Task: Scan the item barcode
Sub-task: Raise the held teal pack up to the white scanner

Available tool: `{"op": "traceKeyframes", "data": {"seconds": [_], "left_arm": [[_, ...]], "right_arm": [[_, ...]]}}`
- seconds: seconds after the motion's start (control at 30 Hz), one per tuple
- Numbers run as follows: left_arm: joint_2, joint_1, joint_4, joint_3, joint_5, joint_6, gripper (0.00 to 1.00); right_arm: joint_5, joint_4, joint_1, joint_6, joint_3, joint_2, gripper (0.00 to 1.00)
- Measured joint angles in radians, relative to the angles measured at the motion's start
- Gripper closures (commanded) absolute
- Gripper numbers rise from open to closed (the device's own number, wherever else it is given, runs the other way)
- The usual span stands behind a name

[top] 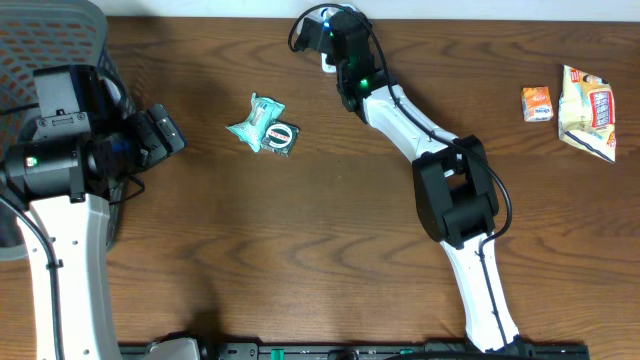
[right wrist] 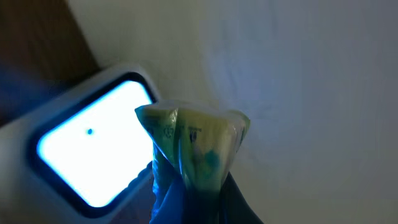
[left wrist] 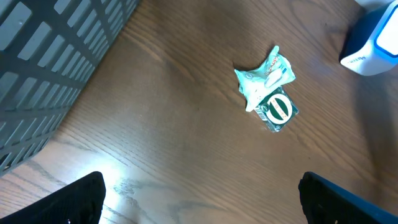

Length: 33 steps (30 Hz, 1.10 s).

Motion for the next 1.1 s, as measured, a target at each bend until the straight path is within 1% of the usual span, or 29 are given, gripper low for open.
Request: {"op": "traceKeyframes", "data": {"seconds": [0.13, 0.27, 0.4, 0.47, 0.5, 0.63, 0.77, 0.93, 1.1], "left_arm": [[0.000, 0.000, 0.000, 0.000, 0.000, 0.000, 0.02], [0.000, 0.000, 0.000, 0.000, 0.000, 0.000, 0.03], [0.000, 0.000, 0.000, 0.000, 0.000, 0.000, 0.02], [0.000, 0.000, 0.001, 0.000, 0.000, 0.000, 0.02], [0.000, 0.000, 0.000, 0.000, 0.000, 0.000, 0.02], [0.000, 0.000, 0.000, 0.000, 0.000, 0.000, 0.03], [0.000, 0.000, 0.000, 0.000, 0.000, 0.000, 0.02], [0.000, 0.000, 0.000, 0.000, 0.000, 0.000, 0.02], [0.000, 0.000, 0.000, 0.000, 0.000, 0.000, 0.02]], "right_arm": [[0.062, 0.044, -0.003, 0.081, 0.000, -0.003, 0.99], [0.084, -0.027, -0.025, 0.222, 0.000, -0.026, 0.99], [0.094, -0.178, -0.086, 0.356, 0.000, -0.099, 0.99], [0.100, -0.306, -0.144, 0.428, 0.001, -0.163, 0.99], [0.099, -0.319, -0.155, 0.438, 0.001, -0.174, 0.99], [0.110, -0.530, -0.267, 0.516, 0.009, -0.238, 0.99], [0.110, -0.689, -0.369, 0.576, 0.011, -0.240, 0.99], [0.091, -0.793, -0.467, 0.685, 0.010, -0.240, 0.99], [0.031, -0.852, -0.553, 0.745, 0.010, -0.240, 0.99]]}}
